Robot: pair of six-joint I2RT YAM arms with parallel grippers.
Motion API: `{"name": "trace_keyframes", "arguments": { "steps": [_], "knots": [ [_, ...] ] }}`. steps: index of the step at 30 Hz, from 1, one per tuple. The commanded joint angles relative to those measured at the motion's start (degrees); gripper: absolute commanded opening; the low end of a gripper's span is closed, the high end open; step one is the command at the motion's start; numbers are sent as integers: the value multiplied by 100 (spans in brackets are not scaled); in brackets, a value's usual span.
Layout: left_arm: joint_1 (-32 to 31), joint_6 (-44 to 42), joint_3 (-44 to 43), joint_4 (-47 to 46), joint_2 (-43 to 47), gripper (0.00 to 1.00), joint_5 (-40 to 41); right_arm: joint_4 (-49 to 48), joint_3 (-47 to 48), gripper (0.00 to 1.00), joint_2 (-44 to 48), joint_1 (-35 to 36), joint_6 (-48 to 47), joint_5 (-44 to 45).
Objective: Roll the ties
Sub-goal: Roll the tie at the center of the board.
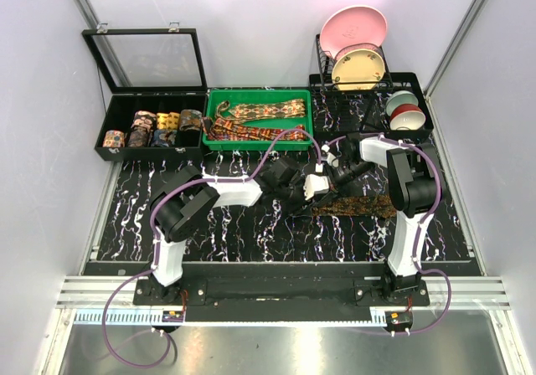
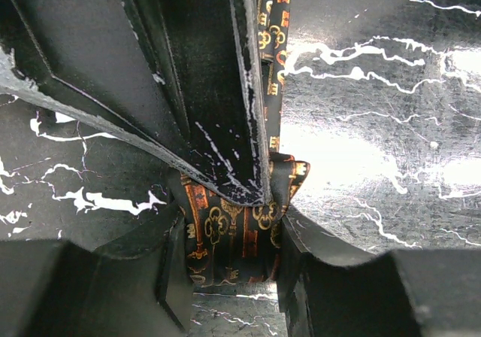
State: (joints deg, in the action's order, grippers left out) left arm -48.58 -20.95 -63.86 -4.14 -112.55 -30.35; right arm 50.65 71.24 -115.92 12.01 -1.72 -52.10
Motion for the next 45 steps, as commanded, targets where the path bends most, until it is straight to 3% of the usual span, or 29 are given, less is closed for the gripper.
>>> {"name": "trace_keyframes", "arguments": {
  "steps": [1,14,19,25,31,35,38,40,42,45],
  "knots": [
    [59,-5,49,924,-109,35,39,-187,4,0,-141,30,-40,867],
    [59,-339,-417,617,-3,63,-954,-231,-5,0,-282,-14,145,1553],
    [76,29,-75,-402,67,72,-1052,-258,4,0,-335,-15,400,1808],
    [94,425,-91,-1141,-126,73,-1052,-258,56,0,-344,-15,497,1984],
    [50,153,-417,-483,-460,65,-701,-240,100,0,-379,-14,523,1958],
    [6,-304,-330,-69,-461,50,-314,-205,92,0,-361,-15,479,1827],
    [6,-410,-172,-43,-408,32,-279,-65,170,0,-344,-15,444,1547],
    [15,-427,-145,1,-408,19,-322,84,258,8,-274,-49,339,1387],
    [15,-462,-49,-51,-373,13,-314,261,346,20,-160,-250,286,1026],
    [15,-471,22,-69,-364,9,-349,314,399,25,51,-593,268,850]
  ]
}}
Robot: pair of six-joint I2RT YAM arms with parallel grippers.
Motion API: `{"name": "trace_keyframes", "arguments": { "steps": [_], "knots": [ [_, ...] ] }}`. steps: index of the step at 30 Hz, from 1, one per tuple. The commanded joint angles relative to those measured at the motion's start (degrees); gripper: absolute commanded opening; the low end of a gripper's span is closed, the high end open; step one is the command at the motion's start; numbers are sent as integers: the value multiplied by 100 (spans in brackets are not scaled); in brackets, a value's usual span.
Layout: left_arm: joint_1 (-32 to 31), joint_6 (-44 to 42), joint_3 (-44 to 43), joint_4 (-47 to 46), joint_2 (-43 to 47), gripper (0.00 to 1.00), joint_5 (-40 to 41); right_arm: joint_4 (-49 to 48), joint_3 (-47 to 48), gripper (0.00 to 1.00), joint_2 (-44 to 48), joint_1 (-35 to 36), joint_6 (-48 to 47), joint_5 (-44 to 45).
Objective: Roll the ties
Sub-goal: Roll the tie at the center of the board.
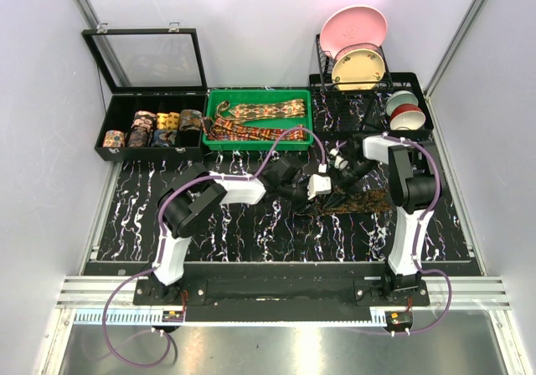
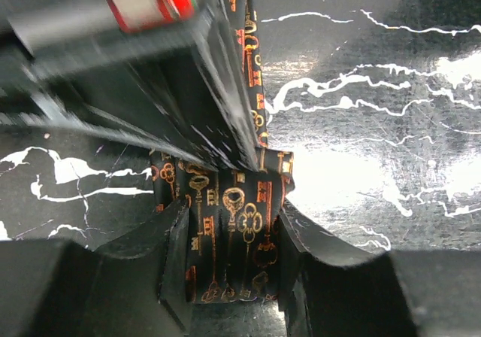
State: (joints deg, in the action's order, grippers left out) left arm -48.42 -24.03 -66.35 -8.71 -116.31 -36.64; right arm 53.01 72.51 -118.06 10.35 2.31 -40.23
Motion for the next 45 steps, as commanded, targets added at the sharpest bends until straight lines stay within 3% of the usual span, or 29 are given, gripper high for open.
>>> {"name": "trace_keyframes", "arguments": {
  "steps": [1,11,15,24,32,38,45],
  "knots": [
    [8,-163,289,370,12,9,228,78,281,24,283,-446,-160,-284],
    [61,-137,315,317,-23,12,114,33,491,14,-15,-147,-538,1322],
    [166,73,412,98,100,24,-79,86,554,11,-164,-112,-556,1614],
    [492,1716,1123,-2228,522,37,-72,86,466,9,-182,-77,-644,1896],
    [545,2385,1027,-2609,408,37,254,95,475,9,-200,-59,-670,1940],
    [518,1816,1106,-2251,372,34,307,121,483,8,-209,-51,-688,1931],
    [308,409,957,-660,302,30,1008,156,536,11,-156,-51,-758,1668]
  ]
}}
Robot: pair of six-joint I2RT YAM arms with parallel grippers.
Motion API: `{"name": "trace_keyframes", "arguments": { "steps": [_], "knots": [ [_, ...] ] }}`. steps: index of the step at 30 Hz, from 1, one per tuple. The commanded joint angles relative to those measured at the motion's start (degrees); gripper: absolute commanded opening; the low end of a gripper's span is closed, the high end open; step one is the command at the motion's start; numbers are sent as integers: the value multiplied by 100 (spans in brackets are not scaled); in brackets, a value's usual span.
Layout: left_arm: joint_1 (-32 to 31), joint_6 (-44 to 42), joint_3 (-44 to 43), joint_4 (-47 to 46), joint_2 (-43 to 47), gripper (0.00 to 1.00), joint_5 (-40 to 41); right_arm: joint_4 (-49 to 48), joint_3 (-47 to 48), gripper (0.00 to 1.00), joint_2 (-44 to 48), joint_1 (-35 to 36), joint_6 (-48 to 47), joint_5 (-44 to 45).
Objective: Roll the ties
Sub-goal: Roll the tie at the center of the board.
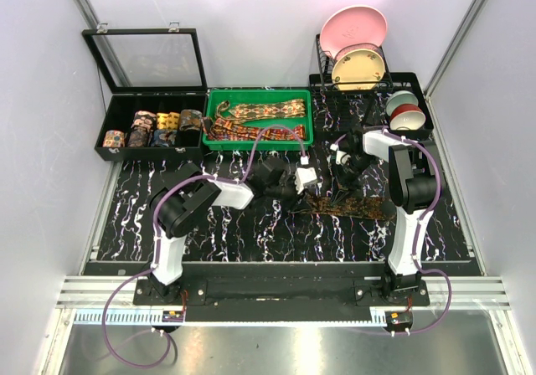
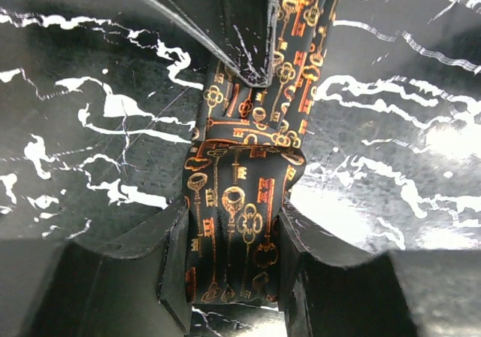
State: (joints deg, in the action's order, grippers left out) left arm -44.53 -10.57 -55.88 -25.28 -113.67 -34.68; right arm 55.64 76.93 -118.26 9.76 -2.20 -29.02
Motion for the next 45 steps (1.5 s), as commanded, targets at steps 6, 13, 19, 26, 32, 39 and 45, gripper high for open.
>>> {"name": "trace_keyframes", "arguments": {
  "steps": [6,13,19,26,32,39,45],
  "knots": [
    [-266,-1298,-134,1570,-6,31,1024,132,384,28,215,-27,-326,-973],
    [-293,-1264,-257,1675,-103,31,1059,-158,183,42,444,-9,157,-2292],
    [-284,-1264,-354,1745,-129,32,1068,-422,-134,49,365,61,132,-2276],
    [-293,-1149,-441,1737,-191,32,1042,-650,-266,41,294,202,53,-1985],
    [-284,-1088,-450,1737,-165,36,1050,-668,-319,0,303,202,53,-1652],
    [-135,-1000,-362,1455,266,56,348,-712,-450,0,321,202,88,-844],
    [-73,-772,-714,1271,371,64,-452,-686,-424,0,233,202,167,-334]
  ]
}}
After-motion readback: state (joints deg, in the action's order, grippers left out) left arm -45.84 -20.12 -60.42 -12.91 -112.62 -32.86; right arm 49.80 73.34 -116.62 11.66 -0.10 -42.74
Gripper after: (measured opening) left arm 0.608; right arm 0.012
